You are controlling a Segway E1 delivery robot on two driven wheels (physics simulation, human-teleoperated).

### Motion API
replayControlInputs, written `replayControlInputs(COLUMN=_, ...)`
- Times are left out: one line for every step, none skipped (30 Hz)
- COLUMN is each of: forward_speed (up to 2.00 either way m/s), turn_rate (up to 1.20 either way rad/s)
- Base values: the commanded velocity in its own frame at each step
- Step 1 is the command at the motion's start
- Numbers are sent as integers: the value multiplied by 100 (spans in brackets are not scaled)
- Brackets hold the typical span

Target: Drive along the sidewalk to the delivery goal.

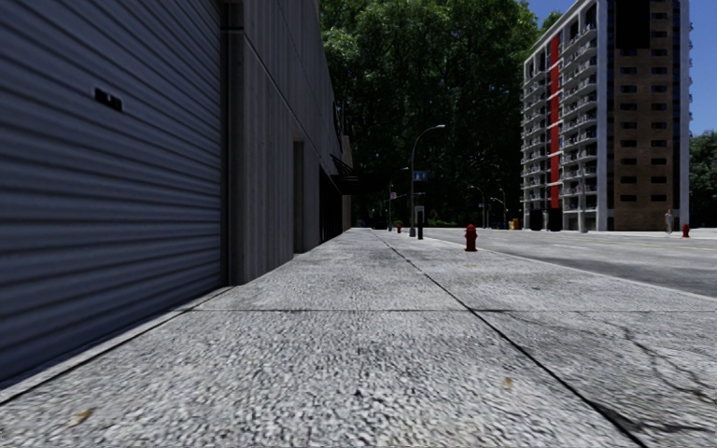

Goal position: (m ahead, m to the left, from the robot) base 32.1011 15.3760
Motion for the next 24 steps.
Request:
replayControlInputs(forward_speed=200, turn_rate=0)
replayControlInputs(forward_speed=200, turn_rate=0)
replayControlInputs(forward_speed=200, turn_rate=0)
replayControlInputs(forward_speed=200, turn_rate=0)
replayControlInputs(forward_speed=200, turn_rate=0)
replayControlInputs(forward_speed=200, turn_rate=0)
replayControlInputs(forward_speed=200, turn_rate=0)
replayControlInputs(forward_speed=200, turn_rate=0)
replayControlInputs(forward_speed=200, turn_rate=0)
replayControlInputs(forward_speed=200, turn_rate=0)
replayControlInputs(forward_speed=200, turn_rate=0)
replayControlInputs(forward_speed=200, turn_rate=0)
replayControlInputs(forward_speed=200, turn_rate=0)
replayControlInputs(forward_speed=200, turn_rate=0)
replayControlInputs(forward_speed=200, turn_rate=0)
replayControlInputs(forward_speed=200, turn_rate=0)
replayControlInputs(forward_speed=200, turn_rate=0)
replayControlInputs(forward_speed=200, turn_rate=0)
replayControlInputs(forward_speed=200, turn_rate=0)
replayControlInputs(forward_speed=200, turn_rate=0)
replayControlInputs(forward_speed=200, turn_rate=0)
replayControlInputs(forward_speed=200, turn_rate=0)
replayControlInputs(forward_speed=200, turn_rate=0)
replayControlInputs(forward_speed=200, turn_rate=0)
